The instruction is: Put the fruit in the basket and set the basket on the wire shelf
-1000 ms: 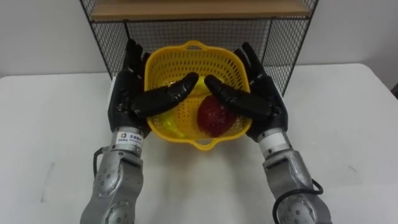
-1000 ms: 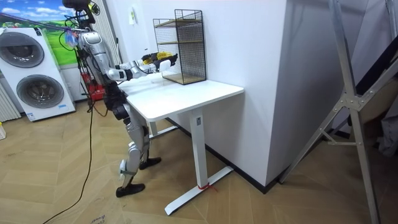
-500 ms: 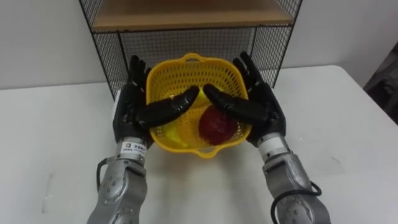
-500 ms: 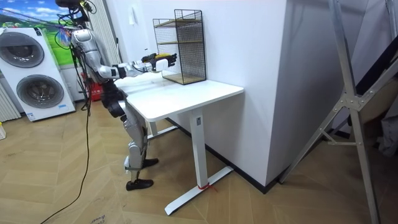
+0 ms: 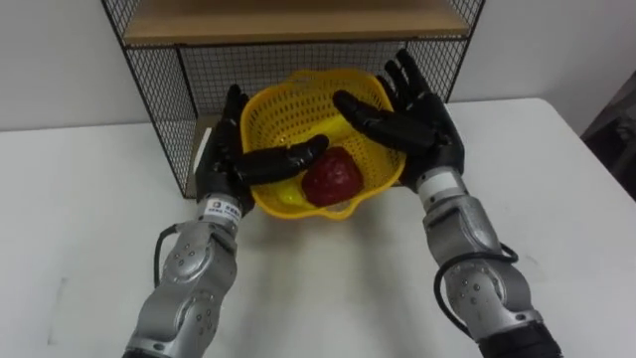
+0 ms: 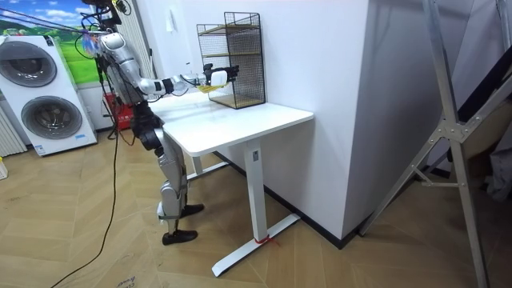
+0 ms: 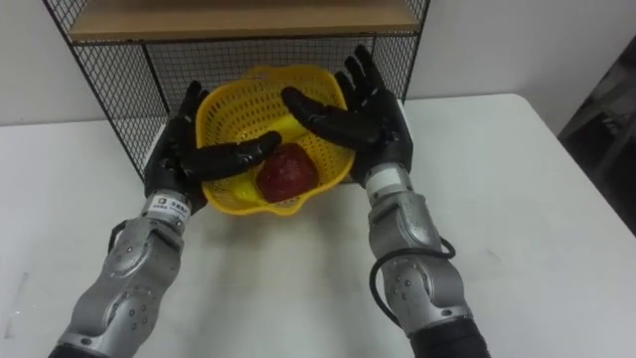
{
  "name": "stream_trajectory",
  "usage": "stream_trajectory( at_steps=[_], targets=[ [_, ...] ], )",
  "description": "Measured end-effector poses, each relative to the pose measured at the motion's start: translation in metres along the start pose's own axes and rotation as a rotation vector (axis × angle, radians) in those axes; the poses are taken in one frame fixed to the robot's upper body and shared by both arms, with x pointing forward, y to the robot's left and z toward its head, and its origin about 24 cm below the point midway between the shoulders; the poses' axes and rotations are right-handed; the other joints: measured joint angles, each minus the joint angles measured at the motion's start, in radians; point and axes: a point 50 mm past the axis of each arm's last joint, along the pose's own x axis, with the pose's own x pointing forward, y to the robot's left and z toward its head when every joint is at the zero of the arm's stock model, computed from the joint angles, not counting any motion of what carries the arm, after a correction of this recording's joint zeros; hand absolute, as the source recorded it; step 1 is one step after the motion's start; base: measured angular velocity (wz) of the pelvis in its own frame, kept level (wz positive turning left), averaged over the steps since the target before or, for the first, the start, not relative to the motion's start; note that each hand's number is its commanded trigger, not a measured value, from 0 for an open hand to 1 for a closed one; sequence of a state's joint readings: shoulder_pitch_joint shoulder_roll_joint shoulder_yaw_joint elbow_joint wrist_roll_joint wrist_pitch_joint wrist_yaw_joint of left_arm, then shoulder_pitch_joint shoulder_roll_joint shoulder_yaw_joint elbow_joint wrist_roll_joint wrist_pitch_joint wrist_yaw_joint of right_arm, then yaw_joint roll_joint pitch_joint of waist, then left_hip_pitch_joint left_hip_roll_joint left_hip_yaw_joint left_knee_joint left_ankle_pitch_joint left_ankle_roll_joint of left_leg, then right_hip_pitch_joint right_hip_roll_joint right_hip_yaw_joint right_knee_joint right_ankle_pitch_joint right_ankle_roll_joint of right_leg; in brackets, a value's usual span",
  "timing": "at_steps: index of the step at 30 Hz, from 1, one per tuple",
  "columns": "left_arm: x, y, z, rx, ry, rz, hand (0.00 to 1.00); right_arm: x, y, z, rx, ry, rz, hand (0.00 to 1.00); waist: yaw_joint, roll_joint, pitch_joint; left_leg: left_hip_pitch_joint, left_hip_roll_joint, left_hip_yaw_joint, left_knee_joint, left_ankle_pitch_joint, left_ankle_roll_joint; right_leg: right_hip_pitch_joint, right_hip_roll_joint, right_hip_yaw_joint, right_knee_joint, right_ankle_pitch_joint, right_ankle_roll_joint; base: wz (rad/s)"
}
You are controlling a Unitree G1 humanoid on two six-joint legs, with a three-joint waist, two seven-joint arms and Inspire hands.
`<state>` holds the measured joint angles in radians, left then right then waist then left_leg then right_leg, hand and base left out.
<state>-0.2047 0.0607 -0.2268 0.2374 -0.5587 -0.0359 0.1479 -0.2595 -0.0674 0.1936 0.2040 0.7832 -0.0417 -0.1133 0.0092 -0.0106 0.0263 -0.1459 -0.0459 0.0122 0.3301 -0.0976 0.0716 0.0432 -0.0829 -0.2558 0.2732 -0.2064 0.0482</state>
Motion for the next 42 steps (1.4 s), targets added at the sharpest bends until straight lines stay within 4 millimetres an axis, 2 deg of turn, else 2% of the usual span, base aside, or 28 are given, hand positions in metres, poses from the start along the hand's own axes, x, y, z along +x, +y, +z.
stream_trajectory(
  at_steps=[6,9,12,21,26,29,34,42],
  targets=[
    [0.014,-0.005,0.007,-0.027,0.053,0.005,0.00,0.009,0.000,0.006,-0.061,0.027,-0.045,0.00,-0.008,0.009,0.0008,0.001,0.001,0.000,-0.009,0.006,0.001,0.009,0.004,0.002,-0.017,0.014,-0.008,0.01],
    [0.020,-0.002,0.009,-0.024,0.072,0.019,0.00,0.017,0.001,0.010,-0.098,0.039,-0.056,0.00,-0.010,0.011,0.0005,0.023,-0.001,-0.003,-0.027,0.014,0.000,0.024,0.004,0.003,-0.031,0.017,-0.004,-0.01],
    [0.027,-0.001,0.007,-0.021,0.119,0.038,0.00,0.025,0.001,0.014,-0.101,0.050,-0.072,0.00,-0.006,0.018,-0.0039,0.031,-0.001,-0.005,-0.032,0.016,-0.003,0.031,0.005,0.001,-0.036,0.018,-0.004,0.00],
    [0.053,0.000,0.040,-0.016,0.113,0.097,0.00,0.049,-0.005,0.017,-0.065,0.140,-0.140,0.00,-0.007,0.017,-0.0054,0.041,0.000,-0.001,-0.041,0.021,-0.004,0.042,0.009,0.006,-0.036,0.023,-0.010,0.00],
    [0.063,0.001,0.047,-0.023,0.122,0.129,0.00,0.055,-0.009,0.008,-0.025,0.229,-0.173,0.00,-0.018,0.016,-0.0075,0.053,-0.001,0.000,-0.041,0.022,-0.005,0.050,0.009,0.004,-0.035,0.024,-0.012,0.00],
    [0.067,0.004,0.048,-0.043,0.148,0.150,0.00,0.057,-0.011,0.006,0.024,0.254,-0.192,0.00,-0.018,0.016,-0.0107,0.053,-0.001,-0.001,-0.041,0.023,-0.007,0.046,0.010,0.005,-0.032,0.022,-0.011,0.00],
    [0.069,0.017,0.052,-0.019,0.186,0.182,0.00,0.064,-0.011,0.000,0.037,0.344,-0.218,0.00,-0.032,0.011,-0.0218,0.040,-0.001,-0.005,-0.038,0.026,-0.010,0.028,0.009,0.004,-0.013,0.020,-0.020,0.00],
    [0.071,0.026,0.052,-0.037,0.217,0.217,0.00,0.066,-0.017,0.001,0.082,0.367,-0.251,0.00,-0.035,0.016,-0.0251,0.033,-0.002,-0.019,-0.035,0.032,-0.012,0.028,0.010,-0.011,-0.016,0.020,-0.021,0.05]
  ],
)
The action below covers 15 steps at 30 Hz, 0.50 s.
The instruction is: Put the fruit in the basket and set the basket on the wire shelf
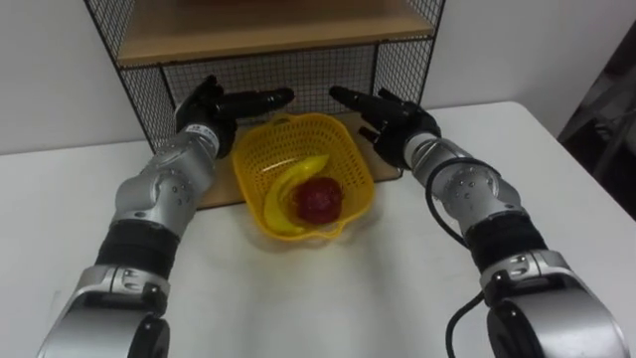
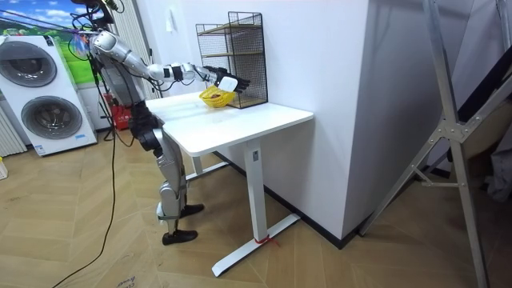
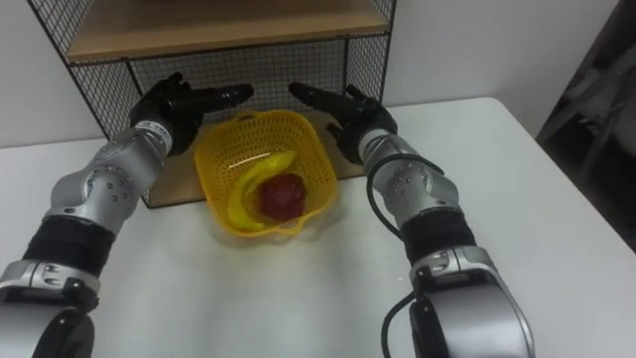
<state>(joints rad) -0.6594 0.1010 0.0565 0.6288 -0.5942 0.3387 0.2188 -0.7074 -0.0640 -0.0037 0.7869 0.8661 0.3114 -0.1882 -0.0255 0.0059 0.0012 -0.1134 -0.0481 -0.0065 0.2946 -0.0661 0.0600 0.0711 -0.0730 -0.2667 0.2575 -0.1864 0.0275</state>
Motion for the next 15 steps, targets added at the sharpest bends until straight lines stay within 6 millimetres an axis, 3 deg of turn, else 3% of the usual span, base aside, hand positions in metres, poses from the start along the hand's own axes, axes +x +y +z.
stream_trajectory(
  at_steps=[8,15],
  targets=[
    [0.000,0.002,0.000,0.065,-0.002,-0.013,0.00,0.000,-0.004,0.000,0.003,0.009,0.046,0.00,0.000,0.010,-0.0029,0.000,0.000,0.002,-0.003,0.001,-0.001,-0.005,-0.001,0.002,0.002,-0.009,-0.003,0.00],
    [-0.002,0.006,0.006,0.128,-0.023,-0.011,0.00,-0.005,-0.012,0.001,-0.042,-0.010,0.078,0.00,0.008,0.022,-0.0146,-0.013,0.000,-0.003,-0.006,0.002,-0.004,-0.019,-0.001,0.001,0.001,-0.004,0.002,0.01]
  ],
)
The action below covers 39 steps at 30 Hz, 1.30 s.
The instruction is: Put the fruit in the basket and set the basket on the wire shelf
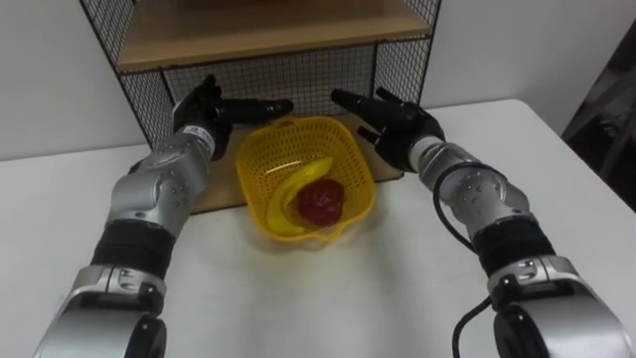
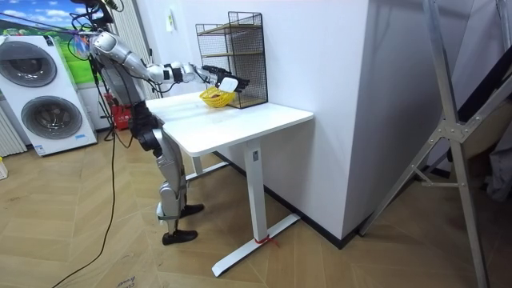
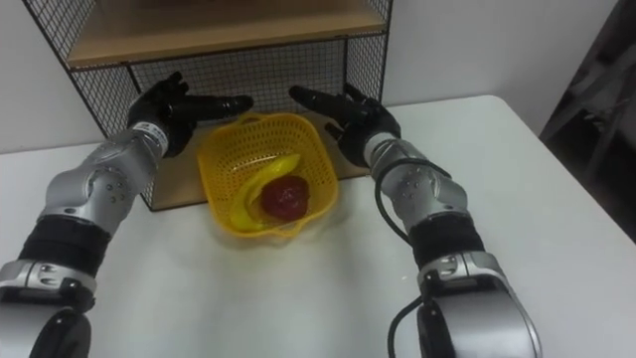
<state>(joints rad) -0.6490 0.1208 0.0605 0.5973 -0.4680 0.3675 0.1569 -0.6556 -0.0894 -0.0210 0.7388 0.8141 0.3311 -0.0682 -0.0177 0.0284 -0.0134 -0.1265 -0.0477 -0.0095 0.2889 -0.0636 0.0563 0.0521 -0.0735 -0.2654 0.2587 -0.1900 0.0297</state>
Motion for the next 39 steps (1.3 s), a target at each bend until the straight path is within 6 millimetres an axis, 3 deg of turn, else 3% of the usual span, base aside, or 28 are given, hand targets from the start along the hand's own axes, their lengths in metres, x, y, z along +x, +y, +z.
stream_trajectory(
  at_steps=[9,17,25,32,39],
  targets=[
    [-0.025,0.012,-0.008,0.001,-0.086,-0.028,0.00,-0.021,-0.008,0.002,-0.111,-0.091,0.055,0.00,0.024,0.002,-0.0021,0.034,-0.012,0.005,-0.047,0.014,-0.001,0.024,-0.008,0.000,-0.003,-0.005,-0.009,0.02],
    [-0.053,0.015,-0.006,0.015,-0.191,-0.067,0.00,-0.041,-0.004,0.015,-0.226,-0.202,0.120,0.00,0.026,-0.018,0.0085,0.044,-0.005,-0.001,-0.053,0.017,-0.003,0.046,-0.010,-0.040,-0.030,-0.005,-0.002,0.06],
    [-0.069,0.019,-0.045,0.032,-0.109,-0.106,0.00,-0.068,-0.019,-0.007,-0.282,-0.208,0.108,0.00,0.026,-0.038,0.0139,0.046,-0.005,0.000,-0.060,0.020,-0.005,0.047,-0.013,-0.044,-0.041,-0.001,0.001,0.00],
    [-0.076,0.013,-0.063,0.024,-0.079,-0.174,0.00,-0.074,-0.020,-0.010,-0.320,-0.234,0.133,0.00,0.025,-0.038,0.0135,0.037,-0.002,0.006,-0.061,0.021,-0.004,0.035,-0.009,-0.035,-0.040,0.000,0.001,-0.02],
    [-0.094,0.013,-0.099,0.023,-0.007,-0.247,0.00,-0.083,-0.026,-0.033,-0.380,-0.187,0.154,0.00,0.028,-0.039,0.0132,0.041,-0.002,0.007,-0.066,0.022,-0.004,0.035,-0.009,-0.032,-0.038,0.000,0.001,0.00]
  ],
)
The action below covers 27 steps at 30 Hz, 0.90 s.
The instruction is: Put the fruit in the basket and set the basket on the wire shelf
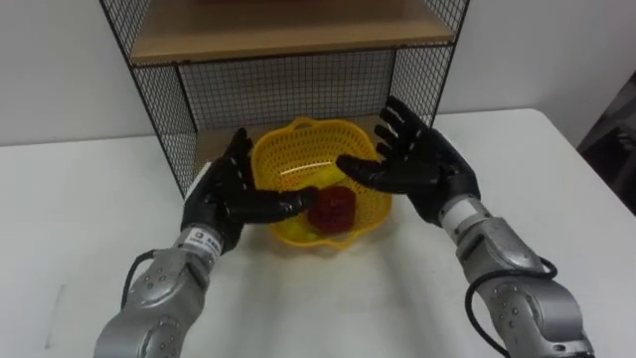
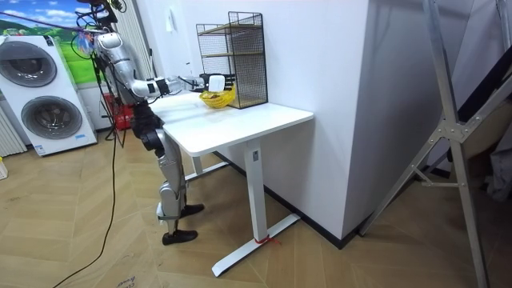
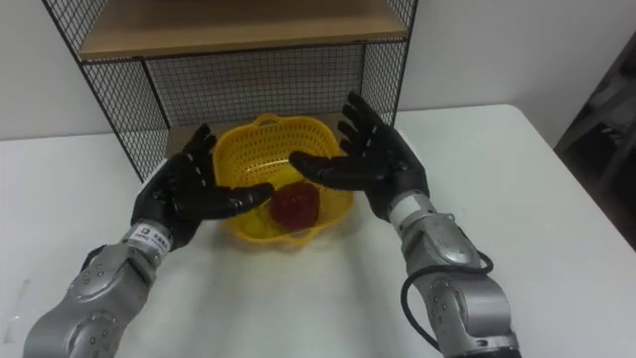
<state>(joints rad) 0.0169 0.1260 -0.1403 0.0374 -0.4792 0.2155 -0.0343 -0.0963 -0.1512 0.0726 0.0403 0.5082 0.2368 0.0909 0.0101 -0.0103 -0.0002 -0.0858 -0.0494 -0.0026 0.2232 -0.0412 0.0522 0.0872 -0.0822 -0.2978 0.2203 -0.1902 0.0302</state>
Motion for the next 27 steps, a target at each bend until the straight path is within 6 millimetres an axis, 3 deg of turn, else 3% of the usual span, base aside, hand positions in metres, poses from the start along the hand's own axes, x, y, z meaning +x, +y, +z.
stream_trajectory(
  at_steps=[6,11,17,21,27],
  targets=[
    [-0.018,0.008,-0.018,-0.019,0.018,0.015,0.00,-0.013,0.004,-0.007,-0.023,-0.026,0.044,0.00,0.004,-0.001,0.0002,-0.003,0.001,0.001,-0.001,0.000,0.000,-0.006,0.005,0.020,-0.002,-0.001,-0.001,-0.01],
    [-0.038,0.021,-0.015,-0.026,-0.044,0.055,0.00,-0.036,0.002,-0.006,-0.048,-0.087,0.033,0.00,0.026,0.001,-0.0004,-0.016,0.002,-0.001,-0.001,0.000,0.000,-0.019,0.007,0.020,-0.004,-0.001,-0.003,-0.01],
    [-0.075,0.055,-0.008,0.044,-0.152,0.279,0.00,-0.073,-0.021,-0.012,-0.071,-0.127,-0.101,0.00,0.035,0.013,-0.0061,-0.025,0.002,-0.002,0.001,0.000,-0.001,-0.018,0.009,0.012,-0.016,0.002,-0.006,0.03],
    [-0.102,0.078,0.009,0.069,-0.292,0.518,0.00,-0.094,-0.045,-0.010,-0.098,-0.168,-0.261,0.00,0.043,0.019,-0.0082,-0.021,0.002,-0.002,-0.001,0.000,-0.001,-0.016,0.005,0.013,-0.016,0.002,-0.006,0.00],
    [-0.152,0.112,0.050,0.083,-0.578,0.916,0.00,-0.125,-0.075,0.031,-0.154,-0.385,-0.519,0.00,0.064,0.024,-0.0052,-0.025,0.002,-0.002,-0.001,0.001,-0.003,-0.023,-0.007,-0.007,-0.017,0.002,-0.007,-0.01]
  ],
)
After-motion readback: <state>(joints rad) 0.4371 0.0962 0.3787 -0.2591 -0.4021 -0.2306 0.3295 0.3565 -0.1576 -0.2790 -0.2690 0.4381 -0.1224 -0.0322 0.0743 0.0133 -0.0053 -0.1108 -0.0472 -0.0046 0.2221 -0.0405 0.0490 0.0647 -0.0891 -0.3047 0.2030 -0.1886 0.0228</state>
